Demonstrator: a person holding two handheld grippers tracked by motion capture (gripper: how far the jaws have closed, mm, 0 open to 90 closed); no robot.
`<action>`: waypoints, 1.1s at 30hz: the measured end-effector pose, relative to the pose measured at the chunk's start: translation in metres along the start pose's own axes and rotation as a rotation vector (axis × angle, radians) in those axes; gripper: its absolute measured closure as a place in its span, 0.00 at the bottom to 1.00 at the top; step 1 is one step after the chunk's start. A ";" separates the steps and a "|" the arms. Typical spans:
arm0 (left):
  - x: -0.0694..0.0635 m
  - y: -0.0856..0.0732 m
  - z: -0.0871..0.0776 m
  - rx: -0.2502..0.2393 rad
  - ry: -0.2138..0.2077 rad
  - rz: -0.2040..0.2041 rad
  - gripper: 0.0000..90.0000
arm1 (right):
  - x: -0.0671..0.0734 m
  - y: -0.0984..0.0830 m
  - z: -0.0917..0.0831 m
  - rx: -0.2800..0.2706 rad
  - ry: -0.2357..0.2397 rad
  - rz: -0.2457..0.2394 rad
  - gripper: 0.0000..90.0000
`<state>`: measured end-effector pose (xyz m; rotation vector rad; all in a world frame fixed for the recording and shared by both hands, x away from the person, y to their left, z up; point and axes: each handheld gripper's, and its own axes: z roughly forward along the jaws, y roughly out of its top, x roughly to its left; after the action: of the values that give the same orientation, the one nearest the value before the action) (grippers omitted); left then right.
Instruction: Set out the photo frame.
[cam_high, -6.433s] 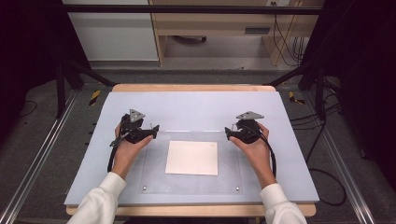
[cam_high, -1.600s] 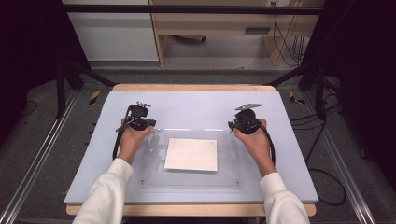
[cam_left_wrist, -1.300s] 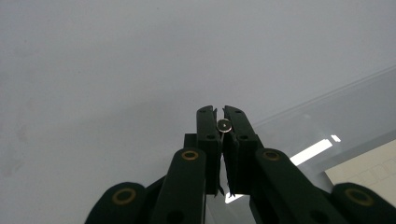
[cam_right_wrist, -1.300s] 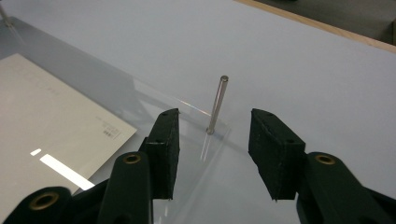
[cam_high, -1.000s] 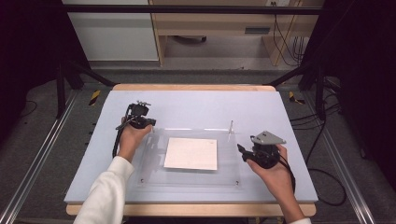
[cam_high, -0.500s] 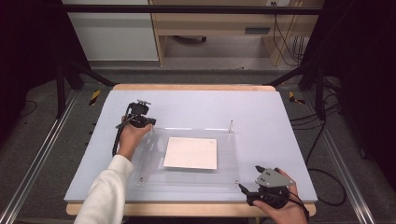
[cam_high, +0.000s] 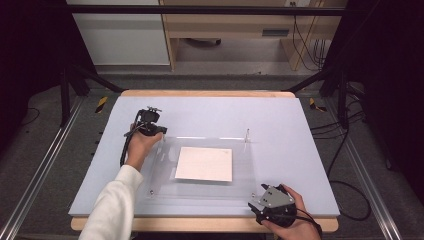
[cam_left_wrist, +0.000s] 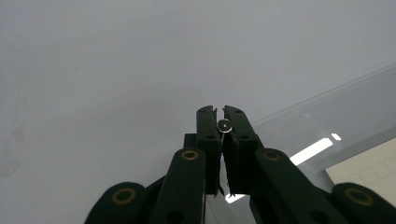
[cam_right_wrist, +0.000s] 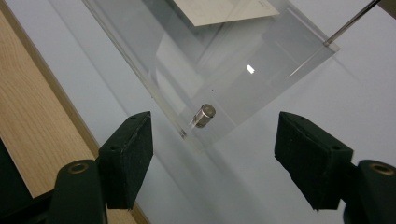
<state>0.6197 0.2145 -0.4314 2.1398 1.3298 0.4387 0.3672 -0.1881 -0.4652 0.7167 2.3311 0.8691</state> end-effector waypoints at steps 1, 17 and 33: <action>0.000 0.000 0.000 0.002 -0.001 -0.003 0.94 | 0.000 0.000 0.001 0.002 -0.002 -0.009 0.32; 0.003 0.003 0.001 0.017 -0.022 0.004 0.94 | -0.004 0.002 0.013 -0.011 -0.018 -0.057 0.41; 0.003 -0.002 0.000 -0.019 -0.026 0.020 0.94 | -0.001 0.007 0.009 -0.039 -0.016 -0.098 0.51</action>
<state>0.6201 0.2175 -0.4328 2.1382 1.2858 0.4290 0.3759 -0.1804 -0.4654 0.5854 2.3081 0.8601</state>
